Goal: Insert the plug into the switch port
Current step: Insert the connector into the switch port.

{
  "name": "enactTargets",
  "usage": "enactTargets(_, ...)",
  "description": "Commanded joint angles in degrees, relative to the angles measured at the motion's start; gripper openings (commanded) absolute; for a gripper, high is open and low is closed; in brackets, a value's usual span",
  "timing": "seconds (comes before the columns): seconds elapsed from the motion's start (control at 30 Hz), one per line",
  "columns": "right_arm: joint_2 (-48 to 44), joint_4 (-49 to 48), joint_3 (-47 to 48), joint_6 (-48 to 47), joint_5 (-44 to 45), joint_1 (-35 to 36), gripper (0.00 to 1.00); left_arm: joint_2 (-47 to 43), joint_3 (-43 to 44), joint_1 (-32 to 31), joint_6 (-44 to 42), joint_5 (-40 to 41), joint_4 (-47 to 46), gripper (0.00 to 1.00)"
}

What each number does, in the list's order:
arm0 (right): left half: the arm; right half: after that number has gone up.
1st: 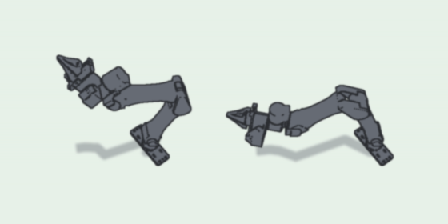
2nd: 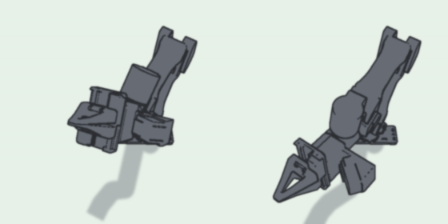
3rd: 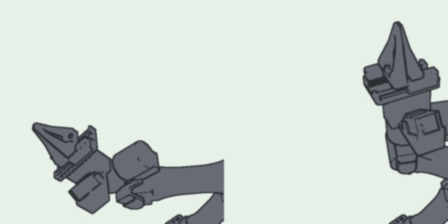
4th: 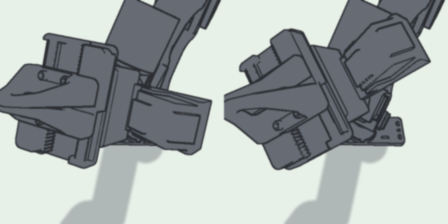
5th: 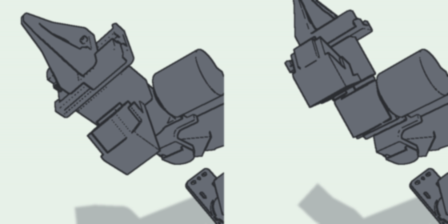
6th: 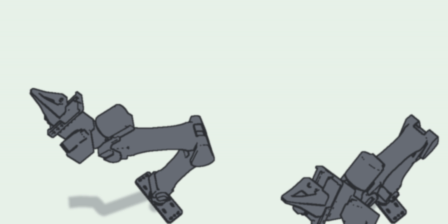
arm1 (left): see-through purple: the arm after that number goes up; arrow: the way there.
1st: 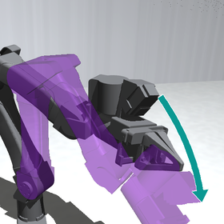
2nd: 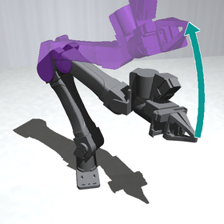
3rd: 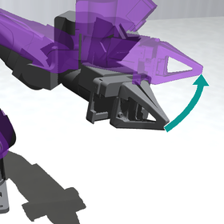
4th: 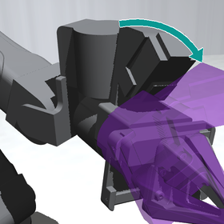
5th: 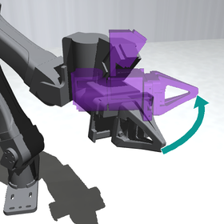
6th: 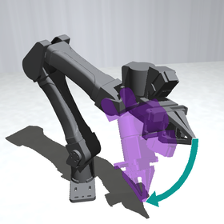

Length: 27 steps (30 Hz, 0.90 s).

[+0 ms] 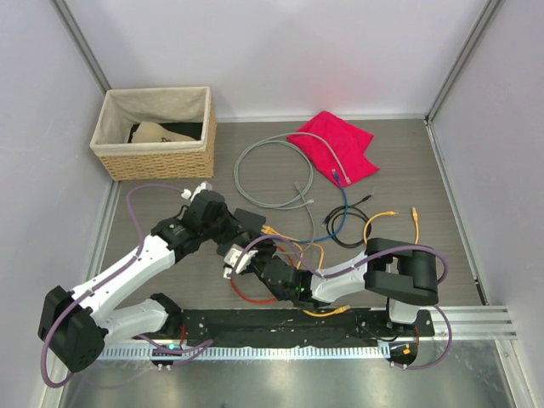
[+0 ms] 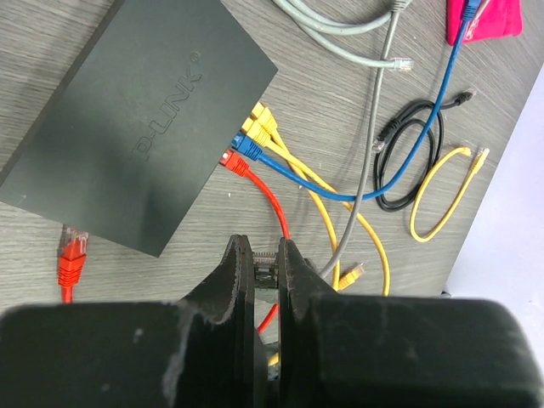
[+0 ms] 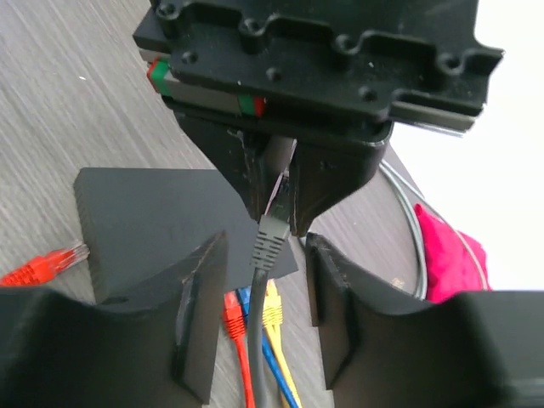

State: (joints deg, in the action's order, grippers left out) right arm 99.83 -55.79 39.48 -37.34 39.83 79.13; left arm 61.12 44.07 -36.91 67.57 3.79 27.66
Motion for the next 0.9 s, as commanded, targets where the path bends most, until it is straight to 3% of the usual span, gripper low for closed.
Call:
enactTargets(0.0, 0.54, -3.72, 2.44, -0.63, 2.44, 0.5, 0.33, -0.3, 0.49, -0.36, 0.28, 0.25, -1.47, 0.0)
enactTargets(0.07, 0.63, -2.49, 2.88, -0.19, 2.79, 0.58, 0.18, -0.3, 0.66, -0.36, 0.11, 0.25, -1.47, 0.01)
enactTargets(0.2, -0.25, 0.32, 2.62, 1.21, 3.41, 0.5, 0.01, -0.13, 1.01, -0.27, -0.51, 0.69, -1.56, 0.04)
enactTargets(0.33, -2.53, 4.8, 1.39, 5.42, 2.01, 0.5, 0.01, -0.56, 1.45, -0.27, -1.12, 1.3, -1.29, 0.13)
enactTargets(0.47, -6.13, 14.8, 0.51, 11.65, -2.03, -0.2, 0.01, -1.27, 2.42, -0.27, -4.36, 4.37, -0.86, 0.44)
enactTargets(0.53, -9.47, 19.2, -0.2, 15.18, -5.54, -1.87, 0.01, -2.14, 2.51, -0.19, -6.21, 6.22, -0.85, 0.54)
enactTargets(0.57, -10.79, 23.66, -0.37, 18.59, -9.3, -2.66, 0.01, -2.41, 2.51, -0.1, -7.09, 7.18, -0.85, 0.65)
enactTargets(0.63, -14.04, 27.73, -1.16, 20.98, -13.45, -5.2, 0.01, -3.02, 1.9, 0.34, -11.22, 8.77, -2.68, 0.74)
enactTargets(0.67, -15.09, 30.1, -1.6, 22.13, -16.86, -6.09, 0.01, -3.2, 1.72, 0.52, -12.62, 9.47, -2.79, 0.86)
enactTargets(0.77, -18.61, 34.24, -3.27, 26.52, -24.51, -11.34, 0.01, -3.55, -1.09, 1.13, -17.11, 11.24, -5.5, 0.94)
enactTargets(0.87, -19.68, 35.13, -4.94, 28.11, -32.08, -16.01, 0.01, -3.47, -5.38, 2.54, -20.36, 10.27, -10.77, 0.94)
